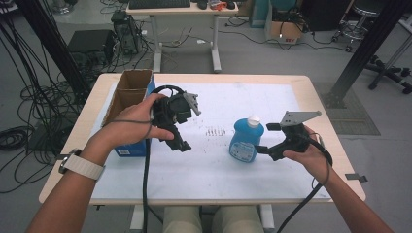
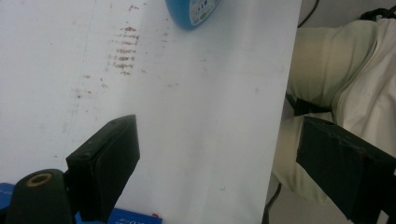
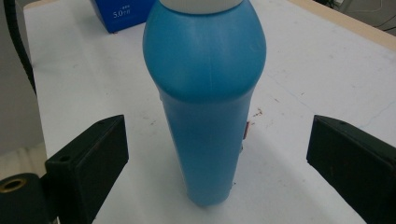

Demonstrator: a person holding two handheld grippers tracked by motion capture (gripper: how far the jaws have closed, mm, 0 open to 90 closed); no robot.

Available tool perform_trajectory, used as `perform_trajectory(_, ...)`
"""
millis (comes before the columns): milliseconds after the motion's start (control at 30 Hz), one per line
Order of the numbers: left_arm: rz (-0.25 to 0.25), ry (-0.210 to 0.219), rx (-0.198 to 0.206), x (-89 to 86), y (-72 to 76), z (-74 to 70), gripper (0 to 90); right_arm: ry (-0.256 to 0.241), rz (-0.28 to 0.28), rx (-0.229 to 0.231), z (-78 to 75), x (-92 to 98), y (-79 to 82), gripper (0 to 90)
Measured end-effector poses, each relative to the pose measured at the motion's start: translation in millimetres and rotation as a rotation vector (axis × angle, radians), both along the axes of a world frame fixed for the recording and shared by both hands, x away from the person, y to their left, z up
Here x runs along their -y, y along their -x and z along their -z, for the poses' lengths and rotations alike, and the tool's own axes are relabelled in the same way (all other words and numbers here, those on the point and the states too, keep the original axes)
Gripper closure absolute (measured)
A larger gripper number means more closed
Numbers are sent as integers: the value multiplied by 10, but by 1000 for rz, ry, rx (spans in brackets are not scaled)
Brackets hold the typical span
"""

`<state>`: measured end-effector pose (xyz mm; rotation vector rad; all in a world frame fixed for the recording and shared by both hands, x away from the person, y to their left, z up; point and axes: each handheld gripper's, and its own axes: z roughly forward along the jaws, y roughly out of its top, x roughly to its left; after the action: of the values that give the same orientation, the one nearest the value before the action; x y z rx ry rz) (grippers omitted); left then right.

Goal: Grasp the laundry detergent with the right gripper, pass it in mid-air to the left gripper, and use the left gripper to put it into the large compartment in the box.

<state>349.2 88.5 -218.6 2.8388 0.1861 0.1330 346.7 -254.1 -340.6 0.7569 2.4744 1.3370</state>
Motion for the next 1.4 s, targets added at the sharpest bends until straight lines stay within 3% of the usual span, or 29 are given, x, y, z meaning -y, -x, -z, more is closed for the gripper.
perform_trajectory(1400, -10, -4, 6, -24, -6, 1, 135, -2, -7, -9, -11, -5, -2, 61)
